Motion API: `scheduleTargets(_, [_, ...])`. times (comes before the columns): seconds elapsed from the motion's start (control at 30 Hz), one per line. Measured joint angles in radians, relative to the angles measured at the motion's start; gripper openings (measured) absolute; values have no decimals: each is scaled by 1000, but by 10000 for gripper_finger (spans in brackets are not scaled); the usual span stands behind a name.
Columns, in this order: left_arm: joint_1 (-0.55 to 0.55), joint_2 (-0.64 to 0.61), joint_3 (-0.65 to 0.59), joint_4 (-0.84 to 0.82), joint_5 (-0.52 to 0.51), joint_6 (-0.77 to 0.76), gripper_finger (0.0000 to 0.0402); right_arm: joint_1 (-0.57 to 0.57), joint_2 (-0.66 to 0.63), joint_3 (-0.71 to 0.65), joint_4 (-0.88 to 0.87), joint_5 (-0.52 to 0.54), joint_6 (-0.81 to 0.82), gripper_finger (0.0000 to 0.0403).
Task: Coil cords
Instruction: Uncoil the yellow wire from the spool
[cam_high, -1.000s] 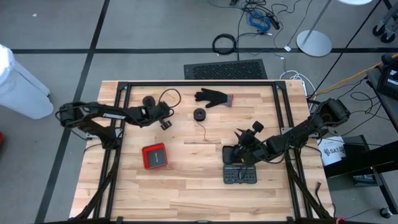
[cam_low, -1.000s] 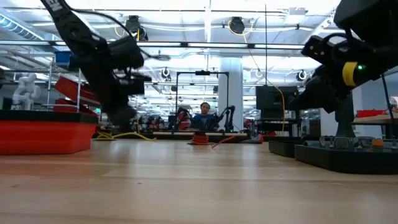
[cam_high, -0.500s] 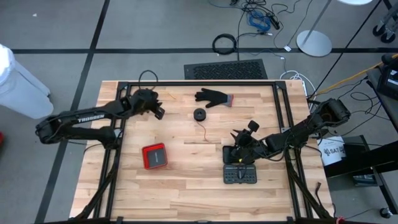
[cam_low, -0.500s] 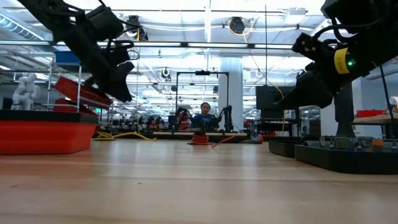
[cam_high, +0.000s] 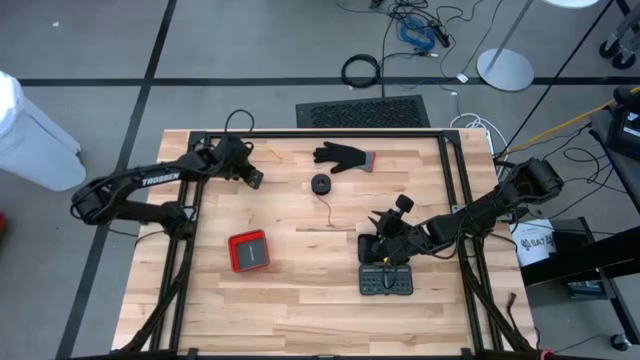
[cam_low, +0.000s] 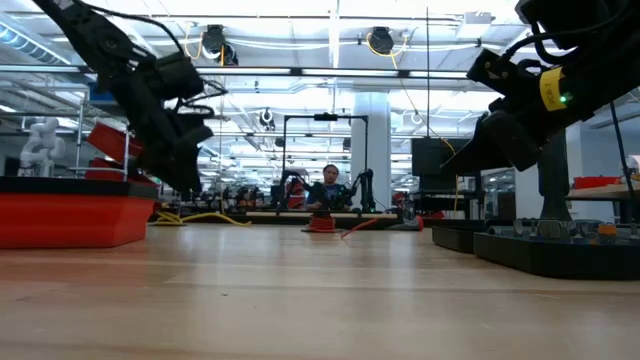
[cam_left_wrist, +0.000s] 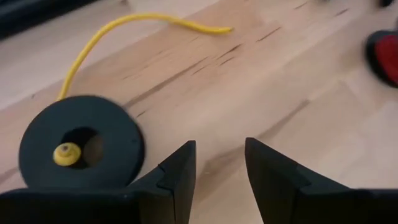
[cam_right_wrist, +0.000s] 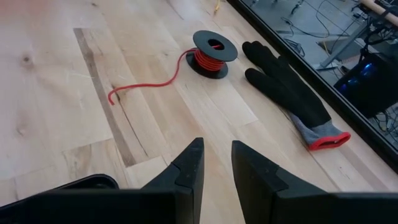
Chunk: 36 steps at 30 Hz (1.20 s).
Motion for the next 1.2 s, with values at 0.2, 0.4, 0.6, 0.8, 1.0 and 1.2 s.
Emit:
scheduleTargets(0.2, [17, 27, 8, -14, -12, 50, 146, 0, 0, 0, 1, 0, -6, 70])
scheduleTargets(0.4, [17, 27, 99, -126, -97, 102, 187, -4, 0, 0, 1, 0, -17, 70])
scheduleTargets(0.6, [42, 74, 174, -244, -151, 143, 230, -13, 0, 0, 7, -1, -18, 70])
scheduleTargets(0.8, [63, 193, 205, -281, -145, 169, 238, -13, 0, 0, 16, -4, -32, 70])
scheduleTargets(1.0, [65, 254, 231, -262, -154, 176, 238, -13, 0, 0, 16, -4, -32, 70])
scheduleTargets(1.2, [68, 316, 238, -257, -163, 186, 238, -13, 0, 0, 16, -4, -38, 70])
